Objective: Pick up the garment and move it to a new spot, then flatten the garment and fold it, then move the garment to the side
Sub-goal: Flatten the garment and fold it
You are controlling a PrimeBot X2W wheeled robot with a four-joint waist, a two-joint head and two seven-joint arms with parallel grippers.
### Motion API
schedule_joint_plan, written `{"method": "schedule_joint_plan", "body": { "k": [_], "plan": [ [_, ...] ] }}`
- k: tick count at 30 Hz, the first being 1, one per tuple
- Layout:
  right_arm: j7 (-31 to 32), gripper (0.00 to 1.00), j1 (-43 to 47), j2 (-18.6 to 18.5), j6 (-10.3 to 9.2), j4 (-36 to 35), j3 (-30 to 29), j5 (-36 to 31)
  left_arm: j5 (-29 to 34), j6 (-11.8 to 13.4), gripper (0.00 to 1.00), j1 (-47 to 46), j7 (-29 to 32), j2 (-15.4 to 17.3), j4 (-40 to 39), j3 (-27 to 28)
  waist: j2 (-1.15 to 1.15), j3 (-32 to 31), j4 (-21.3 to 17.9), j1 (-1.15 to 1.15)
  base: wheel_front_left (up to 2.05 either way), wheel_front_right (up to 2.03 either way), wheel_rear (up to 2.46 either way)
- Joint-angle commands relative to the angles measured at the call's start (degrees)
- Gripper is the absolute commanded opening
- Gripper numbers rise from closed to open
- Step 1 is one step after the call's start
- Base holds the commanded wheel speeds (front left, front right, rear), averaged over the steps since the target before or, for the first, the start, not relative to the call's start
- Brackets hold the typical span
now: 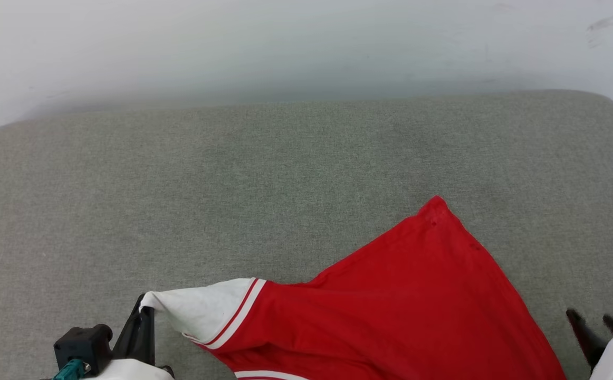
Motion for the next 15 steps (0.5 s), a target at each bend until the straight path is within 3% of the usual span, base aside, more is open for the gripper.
{"method": "schedule_joint_plan", "body": {
  "k": [1,5,8,11,15],
  "plan": [
    [-3.73,1.00,-1.98,0.00,-0.02,-0.25,-0.53,0.12,0.18,0.28,0.00,-0.47,0.03,0.40,-0.33,0.10,0.00,0.27,0.14,0.01,0.00,0.00,0.00],
    [-15.32,1.00,-7.84,-0.62,-0.01,1.25,-0.44,1.43,0.88,-0.09,0.00,-2.41,0.50,0.77,-1.14,-0.35,0.00,2.01,1.11,0.01,0.00,0.00,0.00],
    [-18.27,1.00,-12.80,-1.44,-0.02,3.64,0.73,2.60,1.45,-0.29,0.00,-4.07,0.63,1.05,-1.68,-0.63,0.00,4.07,1.81,0.01,0.00,0.00,0.00],
    [-15.35,1.00,-18.51,-3.24,-0.02,5.55,3.07,3.61,2.07,-0.71,0.00,-6.48,0.66,0.97,-2.31,-1.08,0.00,6.79,2.83,0.01,0.00,0.00,0.00],
    [-3.60,1.00,-26.28,-6.78,-0.01,7.65,7.94,3.97,2.91,-1.29,0.00,-9.58,0.19,0.46,-2.69,-1.95,0.00,10.53,4.44,0.01,0.00,0.00,0.00]
  ]
}}
